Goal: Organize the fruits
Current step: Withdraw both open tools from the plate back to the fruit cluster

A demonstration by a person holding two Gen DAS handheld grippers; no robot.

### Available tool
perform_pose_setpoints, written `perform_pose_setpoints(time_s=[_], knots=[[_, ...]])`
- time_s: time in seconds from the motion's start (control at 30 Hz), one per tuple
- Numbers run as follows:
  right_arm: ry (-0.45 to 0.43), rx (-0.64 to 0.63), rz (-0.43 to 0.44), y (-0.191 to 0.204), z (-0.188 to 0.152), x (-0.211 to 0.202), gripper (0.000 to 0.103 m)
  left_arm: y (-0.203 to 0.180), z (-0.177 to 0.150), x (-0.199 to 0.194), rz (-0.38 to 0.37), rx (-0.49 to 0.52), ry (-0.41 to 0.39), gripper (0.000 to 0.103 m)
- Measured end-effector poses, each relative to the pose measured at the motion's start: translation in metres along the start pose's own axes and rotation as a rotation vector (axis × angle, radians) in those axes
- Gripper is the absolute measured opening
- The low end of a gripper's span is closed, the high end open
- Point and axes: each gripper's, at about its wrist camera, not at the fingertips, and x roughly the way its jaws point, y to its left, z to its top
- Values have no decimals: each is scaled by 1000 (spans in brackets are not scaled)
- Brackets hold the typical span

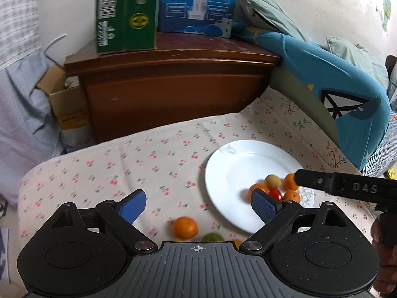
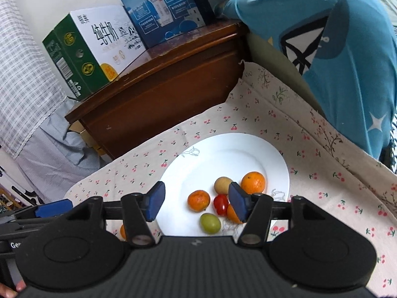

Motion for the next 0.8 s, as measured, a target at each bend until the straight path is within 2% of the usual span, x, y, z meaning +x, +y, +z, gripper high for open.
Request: perform_pose_setpoints(time_s=[0.8], knots=[[59,-37,8,10,-51,-31,58,43,-44,-31,98,-95,61,93]])
